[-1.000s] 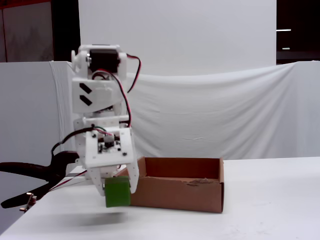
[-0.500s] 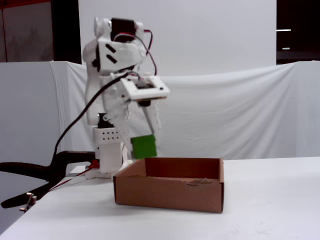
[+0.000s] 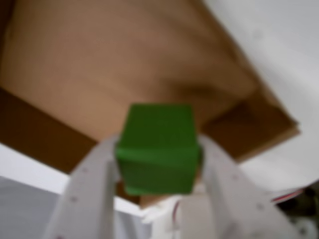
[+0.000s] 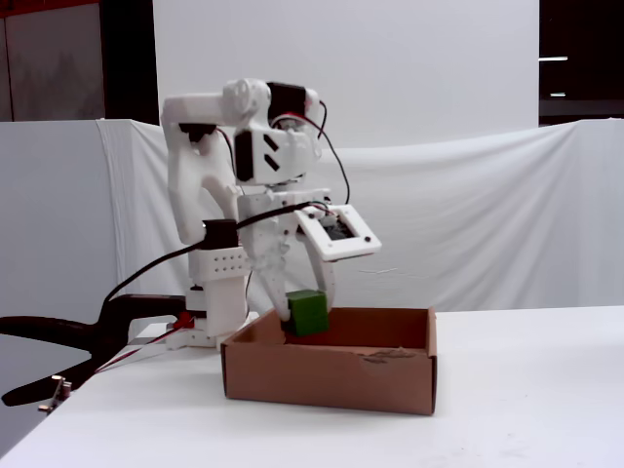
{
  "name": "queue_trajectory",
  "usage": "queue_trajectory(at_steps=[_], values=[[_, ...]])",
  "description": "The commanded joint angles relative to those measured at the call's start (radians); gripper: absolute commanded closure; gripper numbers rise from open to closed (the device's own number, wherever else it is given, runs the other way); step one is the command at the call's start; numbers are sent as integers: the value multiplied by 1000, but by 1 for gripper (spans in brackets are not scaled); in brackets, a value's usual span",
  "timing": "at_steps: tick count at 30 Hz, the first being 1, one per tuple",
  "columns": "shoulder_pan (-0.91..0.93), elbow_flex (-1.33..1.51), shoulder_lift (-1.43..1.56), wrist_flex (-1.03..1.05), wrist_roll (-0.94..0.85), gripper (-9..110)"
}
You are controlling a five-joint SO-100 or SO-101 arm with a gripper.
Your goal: Grasp a green cube and put it in a box.
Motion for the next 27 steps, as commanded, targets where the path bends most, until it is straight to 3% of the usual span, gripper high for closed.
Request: queue_trajectory(at_steps=[1, 27], values=[[-28, -5, 43, -12, 18, 88], [-230, 169, 121, -64, 94, 87]])
